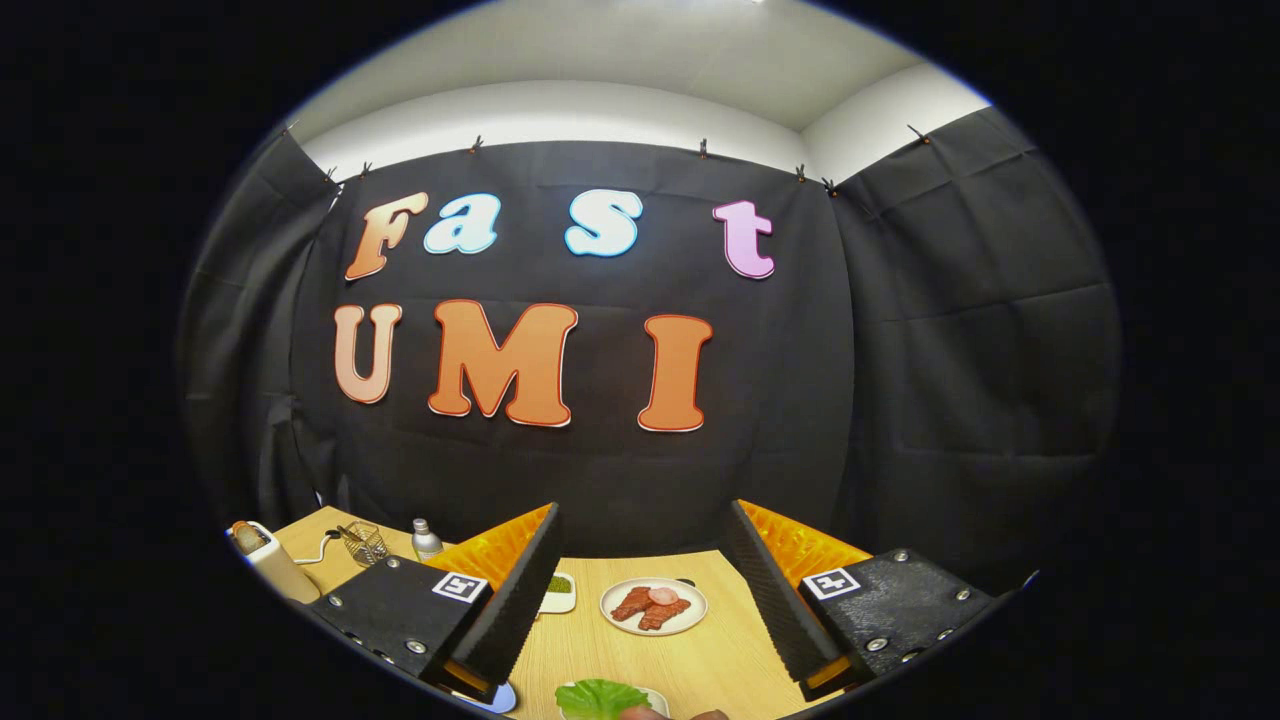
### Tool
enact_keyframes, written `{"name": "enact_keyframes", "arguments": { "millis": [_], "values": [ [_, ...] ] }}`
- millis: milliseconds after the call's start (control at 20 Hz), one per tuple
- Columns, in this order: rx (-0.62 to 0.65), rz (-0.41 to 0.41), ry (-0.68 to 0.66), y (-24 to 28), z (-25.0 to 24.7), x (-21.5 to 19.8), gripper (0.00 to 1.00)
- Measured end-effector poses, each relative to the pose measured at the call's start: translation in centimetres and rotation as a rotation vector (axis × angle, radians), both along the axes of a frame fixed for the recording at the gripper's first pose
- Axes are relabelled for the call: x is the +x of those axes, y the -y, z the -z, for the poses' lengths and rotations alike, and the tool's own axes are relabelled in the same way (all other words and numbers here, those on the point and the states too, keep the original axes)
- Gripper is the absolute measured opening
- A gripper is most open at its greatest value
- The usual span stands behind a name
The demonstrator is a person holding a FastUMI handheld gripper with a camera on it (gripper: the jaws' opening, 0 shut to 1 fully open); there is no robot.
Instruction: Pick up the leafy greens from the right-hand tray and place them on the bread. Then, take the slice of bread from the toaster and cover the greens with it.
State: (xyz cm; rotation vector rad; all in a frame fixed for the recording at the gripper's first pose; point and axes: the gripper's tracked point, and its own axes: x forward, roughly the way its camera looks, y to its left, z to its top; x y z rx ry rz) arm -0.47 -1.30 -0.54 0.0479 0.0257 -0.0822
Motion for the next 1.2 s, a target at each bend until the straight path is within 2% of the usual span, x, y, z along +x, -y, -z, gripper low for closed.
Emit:
{"name": "enact_keyframes", "arguments": {
  "millis": [450, 650, 950, 1200],
  "values": [
    [-0.015, 0.005, -0.021, 0.1, 0.8, 0.1, 0.99],
    [-0.014, -0.007, -0.074, -0.3, 2.9, 0.5, 0.99],
    [-0.007, -0.047, -0.225, -1.3, 8.2, 1.0, 0.99],
    [0.025, -0.102, -0.416, -2.5, 14.1, 1.0, 0.99]
  ]
}}
